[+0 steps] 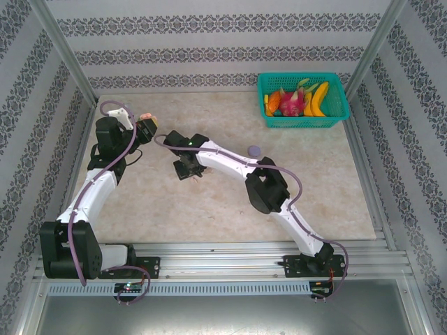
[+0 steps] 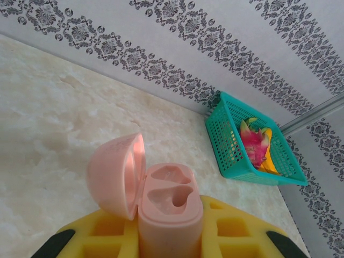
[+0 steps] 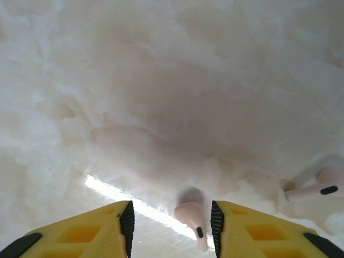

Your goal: Insert wireless bluetooth earbuds into charging case

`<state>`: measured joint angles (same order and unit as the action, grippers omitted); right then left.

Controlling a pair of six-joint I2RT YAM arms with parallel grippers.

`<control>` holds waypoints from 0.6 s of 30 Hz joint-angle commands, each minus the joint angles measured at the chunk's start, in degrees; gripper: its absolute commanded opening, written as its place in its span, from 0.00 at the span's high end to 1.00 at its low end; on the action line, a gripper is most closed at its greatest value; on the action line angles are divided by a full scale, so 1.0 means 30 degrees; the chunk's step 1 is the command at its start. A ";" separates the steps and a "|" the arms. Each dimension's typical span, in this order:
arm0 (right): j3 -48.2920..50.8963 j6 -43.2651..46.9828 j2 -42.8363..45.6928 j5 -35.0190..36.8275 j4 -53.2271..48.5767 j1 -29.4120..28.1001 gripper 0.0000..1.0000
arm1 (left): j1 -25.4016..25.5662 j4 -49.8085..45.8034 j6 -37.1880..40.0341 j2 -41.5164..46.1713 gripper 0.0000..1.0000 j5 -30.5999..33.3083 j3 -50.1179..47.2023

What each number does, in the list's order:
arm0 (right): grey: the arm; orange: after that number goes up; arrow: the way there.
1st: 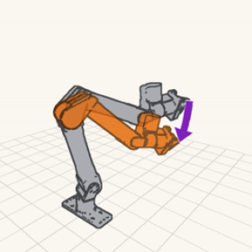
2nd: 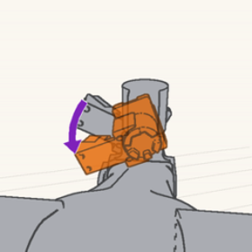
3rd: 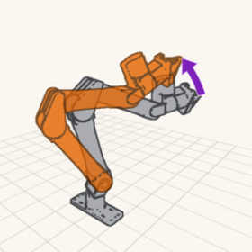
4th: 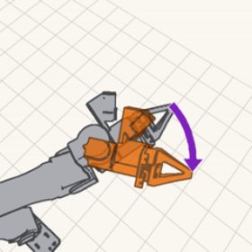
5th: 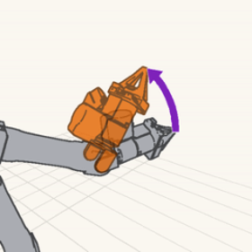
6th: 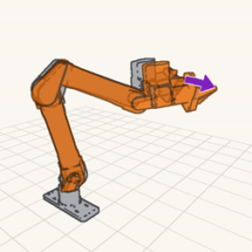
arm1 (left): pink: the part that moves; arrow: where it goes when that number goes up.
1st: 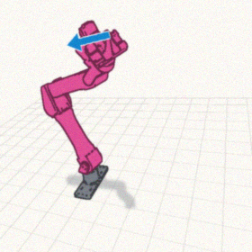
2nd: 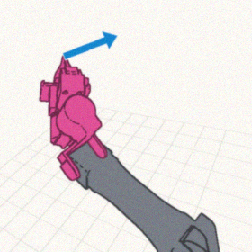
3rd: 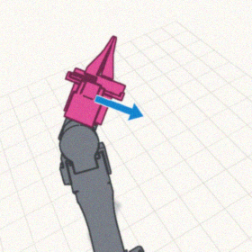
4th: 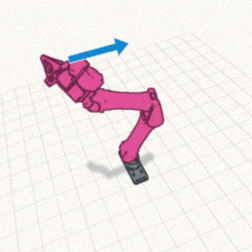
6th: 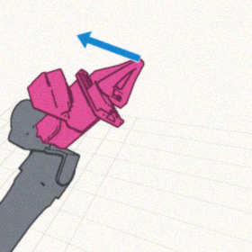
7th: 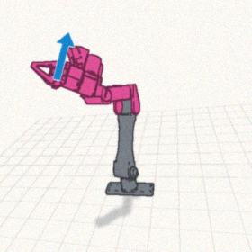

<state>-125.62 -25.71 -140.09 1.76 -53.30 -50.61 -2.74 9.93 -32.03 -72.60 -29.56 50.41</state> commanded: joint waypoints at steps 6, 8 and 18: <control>0.1424 0.0460 0.0757 -0.1752 0.0481 0.0639 0.56 | -0.0199 0.0703 -0.0016 0.0125 1.00 -0.0283 0.0229; 0.1679 0.0369 0.0760 -0.1871 0.0641 0.0585 0.56 | -0.0199 0.0702 -0.0041 0.0092 1.00 -0.0311 0.0262; 0.2394 0.0218 0.0727 -0.2122 0.1003 0.0295 0.55 | -0.0200 0.0755 -0.0060 0.0029 1.00 -0.0345 0.0178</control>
<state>-119.81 -25.12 -139.74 -3.07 -50.26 -48.80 -2.74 9.91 -32.03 -72.60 -29.63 50.41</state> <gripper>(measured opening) 0.445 0.219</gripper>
